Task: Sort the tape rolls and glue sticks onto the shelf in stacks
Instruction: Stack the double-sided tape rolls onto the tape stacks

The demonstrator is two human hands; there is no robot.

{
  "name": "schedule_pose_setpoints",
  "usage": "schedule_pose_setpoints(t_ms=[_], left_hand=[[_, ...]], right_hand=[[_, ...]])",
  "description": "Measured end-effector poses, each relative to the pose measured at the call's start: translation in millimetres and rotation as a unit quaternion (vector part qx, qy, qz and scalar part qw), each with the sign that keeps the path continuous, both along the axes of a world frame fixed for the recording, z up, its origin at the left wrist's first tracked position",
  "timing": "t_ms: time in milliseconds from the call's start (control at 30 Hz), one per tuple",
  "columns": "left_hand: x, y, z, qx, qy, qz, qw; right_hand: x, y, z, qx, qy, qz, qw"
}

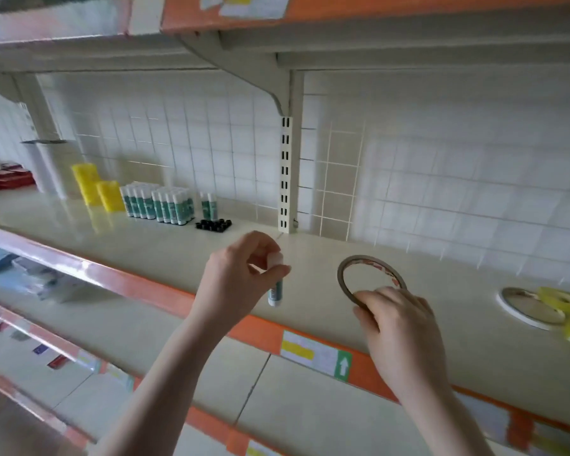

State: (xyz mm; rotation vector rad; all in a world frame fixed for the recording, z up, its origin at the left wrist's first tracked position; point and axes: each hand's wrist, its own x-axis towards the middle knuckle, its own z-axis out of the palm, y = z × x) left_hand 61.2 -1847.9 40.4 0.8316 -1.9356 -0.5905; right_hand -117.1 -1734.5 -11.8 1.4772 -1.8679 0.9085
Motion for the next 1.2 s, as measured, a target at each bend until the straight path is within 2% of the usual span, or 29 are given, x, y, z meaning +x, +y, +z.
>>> schedule_pose_setpoints(t_ms=[267, 667, 867, 1200], left_hand=[[66, -88, -7, 0.009, -0.002, 0.037, 0.999], [94, -249, 9, -0.007, -0.057, 0.029, 0.998], [84, -312, 24, -0.022, -0.107, -0.007, 0.994], [45, -376, 27, -0.043, -0.155, -0.12, 0.98]], right_hand=[[58, -102, 7, 0.031, -0.025, 0.037, 0.999], [92, -241, 18, 0.082, -0.04, 0.029, 0.995], [108, -277, 14, 0.09, -0.038, -0.009, 0.995], [126, -319, 12, 0.114, -0.043, -0.1, 0.988]])
